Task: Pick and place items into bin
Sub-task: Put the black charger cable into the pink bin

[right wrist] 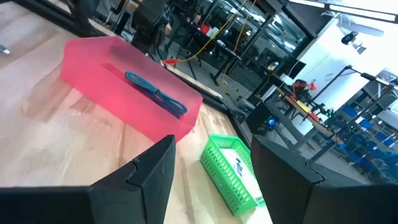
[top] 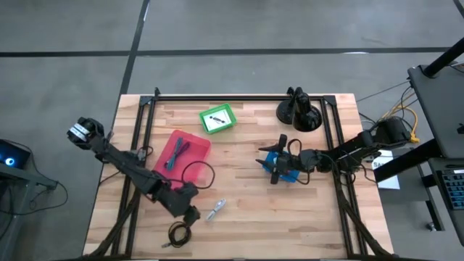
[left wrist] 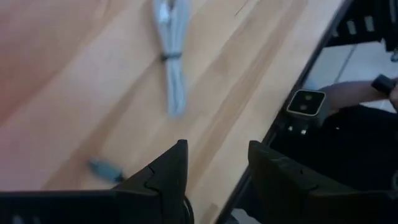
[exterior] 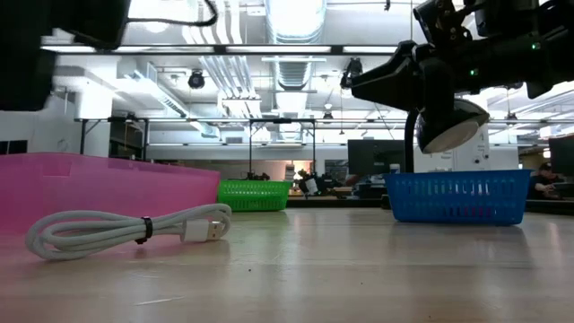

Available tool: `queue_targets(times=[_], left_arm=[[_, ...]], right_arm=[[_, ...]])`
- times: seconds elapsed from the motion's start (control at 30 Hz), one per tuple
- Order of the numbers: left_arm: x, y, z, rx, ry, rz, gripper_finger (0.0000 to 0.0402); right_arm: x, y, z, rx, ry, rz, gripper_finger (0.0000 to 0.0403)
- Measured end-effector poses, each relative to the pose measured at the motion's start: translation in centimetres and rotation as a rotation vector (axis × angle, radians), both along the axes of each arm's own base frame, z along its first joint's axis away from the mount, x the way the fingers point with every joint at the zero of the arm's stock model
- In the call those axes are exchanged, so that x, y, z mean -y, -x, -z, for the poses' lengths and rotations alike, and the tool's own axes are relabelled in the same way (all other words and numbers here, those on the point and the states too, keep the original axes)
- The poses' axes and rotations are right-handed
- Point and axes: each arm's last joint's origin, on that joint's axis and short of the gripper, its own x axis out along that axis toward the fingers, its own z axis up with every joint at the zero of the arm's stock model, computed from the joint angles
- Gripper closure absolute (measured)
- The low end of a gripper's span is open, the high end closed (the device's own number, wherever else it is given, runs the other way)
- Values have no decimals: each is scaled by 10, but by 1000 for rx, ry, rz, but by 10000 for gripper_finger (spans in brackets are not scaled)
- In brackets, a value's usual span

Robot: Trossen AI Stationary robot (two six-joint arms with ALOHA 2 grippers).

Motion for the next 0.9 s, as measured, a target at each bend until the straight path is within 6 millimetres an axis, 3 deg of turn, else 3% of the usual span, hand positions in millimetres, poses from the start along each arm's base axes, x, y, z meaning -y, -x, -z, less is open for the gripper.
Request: queue_targets(times=[0.3, 0.5, 0.77, 0.9], left_arm=[[20, 20, 15, -270, 154, -215, 249], [44, 17, 22, -430, 246, -225, 250], [61, 5, 27, -665, 76, -225, 249], [69, 0, 30, -680, 53, -200, 249]], right_arm=[[0, 0, 0, -3, 11, 0, 207], [0, 0, 0, -15, 60, -4, 207], [0, 0, -1, -13, 79, -4, 207], [0, 0, -1, -13, 79, -4, 207]])
